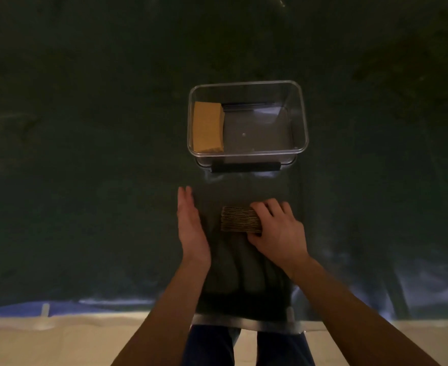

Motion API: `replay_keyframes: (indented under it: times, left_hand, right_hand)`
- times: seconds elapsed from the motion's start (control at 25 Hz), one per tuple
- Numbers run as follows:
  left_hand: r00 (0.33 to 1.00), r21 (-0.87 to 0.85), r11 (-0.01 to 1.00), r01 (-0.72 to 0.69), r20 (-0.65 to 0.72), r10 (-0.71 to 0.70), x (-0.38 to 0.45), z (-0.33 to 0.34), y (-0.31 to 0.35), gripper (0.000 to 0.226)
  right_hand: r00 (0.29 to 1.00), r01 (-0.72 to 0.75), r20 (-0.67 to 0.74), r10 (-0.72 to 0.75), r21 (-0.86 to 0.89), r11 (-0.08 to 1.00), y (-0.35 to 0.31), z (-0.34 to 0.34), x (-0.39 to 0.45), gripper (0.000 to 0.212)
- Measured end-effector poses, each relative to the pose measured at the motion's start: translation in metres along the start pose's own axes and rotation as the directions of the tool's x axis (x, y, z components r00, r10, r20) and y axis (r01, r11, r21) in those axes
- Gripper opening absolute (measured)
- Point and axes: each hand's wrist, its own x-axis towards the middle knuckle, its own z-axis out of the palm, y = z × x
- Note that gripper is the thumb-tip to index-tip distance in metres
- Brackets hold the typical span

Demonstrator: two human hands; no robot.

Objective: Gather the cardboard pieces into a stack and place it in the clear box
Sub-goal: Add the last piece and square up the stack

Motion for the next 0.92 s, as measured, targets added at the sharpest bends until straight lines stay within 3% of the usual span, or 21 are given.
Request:
replay_keyframes:
  times: [0.08, 0.2, 0.32, 0.48, 0.56, 0.64, 0.68, 0.72, 0.8, 0.84, 0.88, 0.92]
  left_hand:
    - [0.988, 0.014, 1.000, 0.024, 0.151, -0.026, -0.014, 0.011, 0.008, 0.040]
    - [0.928, 0.173, 0.980, -0.097, 0.371, 0.027, -0.025, 0.013, -0.002, 0.043]
    - [0.826, 0.368, 0.859, -0.354, 0.555, 0.103, -0.009, -0.002, -0.005, 0.067]
    - [0.784, 0.525, 0.653, -0.546, 0.594, 0.178, -0.004, -0.002, -0.014, 0.060]
    - [0.803, 0.569, 0.623, -0.537, 0.572, 0.170, 0.000, -0.002, -0.017, 0.057]
    - [0.805, 0.570, 0.623, -0.536, 0.568, 0.173, 0.003, -0.003, -0.020, 0.056]
    - [0.797, 0.559, 0.624, -0.546, 0.576, 0.181, 0.004, -0.004, -0.021, 0.056]
    - [0.791, 0.549, 0.626, -0.553, 0.582, 0.188, 0.004, -0.004, -0.021, 0.055]
    - [0.784, 0.540, 0.626, -0.563, 0.588, 0.198, 0.004, -0.003, -0.020, 0.054]
    - [0.785, 0.538, 0.631, -0.559, 0.588, 0.194, 0.004, -0.003, -0.019, 0.054]
    - [0.786, 0.537, 0.635, -0.555, 0.589, 0.188, 0.004, -0.002, -0.019, 0.054]
    - [0.788, 0.538, 0.641, -0.548, 0.588, 0.180, 0.003, -0.002, -0.018, 0.055]
  right_hand:
    - [1.000, -0.004, -0.029, 0.004, -0.001, 1.000, -0.001, 0.000, 0.000, 0.053]
    - [0.997, 0.027, -0.072, -0.028, -0.021, 0.999, 0.002, 0.003, -0.002, 0.052]
    - [0.996, 0.040, -0.077, -0.042, -0.022, 0.999, 0.004, 0.003, 0.000, 0.049]
    - [0.998, 0.022, -0.053, -0.022, 0.011, 1.000, 0.002, 0.000, 0.002, 0.044]
    - [1.000, -0.001, -0.024, 0.002, 0.069, 0.998, 0.002, -0.003, 0.003, 0.051]
    - [1.000, -0.028, 0.019, 0.024, 0.264, 0.964, 0.011, -0.005, -0.004, 0.072]
    - [0.997, -0.079, 0.039, 0.069, 0.457, 0.886, 0.018, -0.010, -0.010, 0.082]
    - [0.986, -0.144, 0.041, 0.160, 0.687, 0.712, 0.023, -0.015, -0.018, 0.088]
    - [0.889, -0.148, 0.049, 0.455, 0.972, 0.185, 0.028, -0.019, -0.035, 0.086]
    - [0.820, -0.110, 0.071, 0.568, 0.993, 0.035, 0.023, -0.022, -0.039, 0.084]
    - [0.776, -0.123, 0.099, 0.623, 0.992, -0.004, 0.015, -0.020, -0.042, 0.083]
    - [0.780, -0.175, 0.132, 0.611, 0.984, 0.012, 0.008, -0.015, -0.043, 0.083]
